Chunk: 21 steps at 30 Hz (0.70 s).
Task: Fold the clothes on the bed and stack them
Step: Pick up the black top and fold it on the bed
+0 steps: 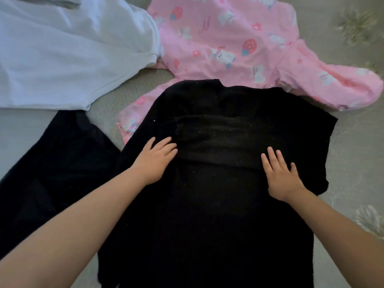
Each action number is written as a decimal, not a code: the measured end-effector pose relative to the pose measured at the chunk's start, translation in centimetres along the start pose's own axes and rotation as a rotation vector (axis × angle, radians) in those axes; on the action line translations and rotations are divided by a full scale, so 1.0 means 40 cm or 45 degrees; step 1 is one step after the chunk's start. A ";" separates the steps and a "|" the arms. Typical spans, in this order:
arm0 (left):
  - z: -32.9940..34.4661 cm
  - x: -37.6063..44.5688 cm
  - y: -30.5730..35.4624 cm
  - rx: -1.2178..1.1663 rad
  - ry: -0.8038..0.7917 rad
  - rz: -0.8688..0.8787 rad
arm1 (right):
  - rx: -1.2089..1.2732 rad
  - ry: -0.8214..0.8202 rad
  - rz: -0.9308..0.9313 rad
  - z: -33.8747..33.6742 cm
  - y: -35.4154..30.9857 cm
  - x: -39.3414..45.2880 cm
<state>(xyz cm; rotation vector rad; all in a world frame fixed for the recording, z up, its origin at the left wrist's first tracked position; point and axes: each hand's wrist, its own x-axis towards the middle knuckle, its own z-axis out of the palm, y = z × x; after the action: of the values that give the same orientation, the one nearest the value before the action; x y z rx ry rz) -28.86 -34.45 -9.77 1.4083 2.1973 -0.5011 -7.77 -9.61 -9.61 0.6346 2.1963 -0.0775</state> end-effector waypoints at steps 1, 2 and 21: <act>0.004 -0.014 0.008 -0.066 0.014 -0.017 | -0.042 -0.018 0.022 -0.011 -0.010 -0.004; 0.007 -0.035 0.016 -0.170 0.108 -0.029 | -0.057 -0.013 0.042 -0.022 -0.026 -0.011; 0.393 -0.515 0.097 -1.416 0.294 -1.014 | 0.052 0.280 -0.576 0.126 -0.572 -0.113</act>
<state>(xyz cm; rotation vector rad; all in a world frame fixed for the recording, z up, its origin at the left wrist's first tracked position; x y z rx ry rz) -14.91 -56.58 -11.01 -0.0065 2.4617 0.6319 -12.48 -32.73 -13.13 0.1609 2.5222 -0.3000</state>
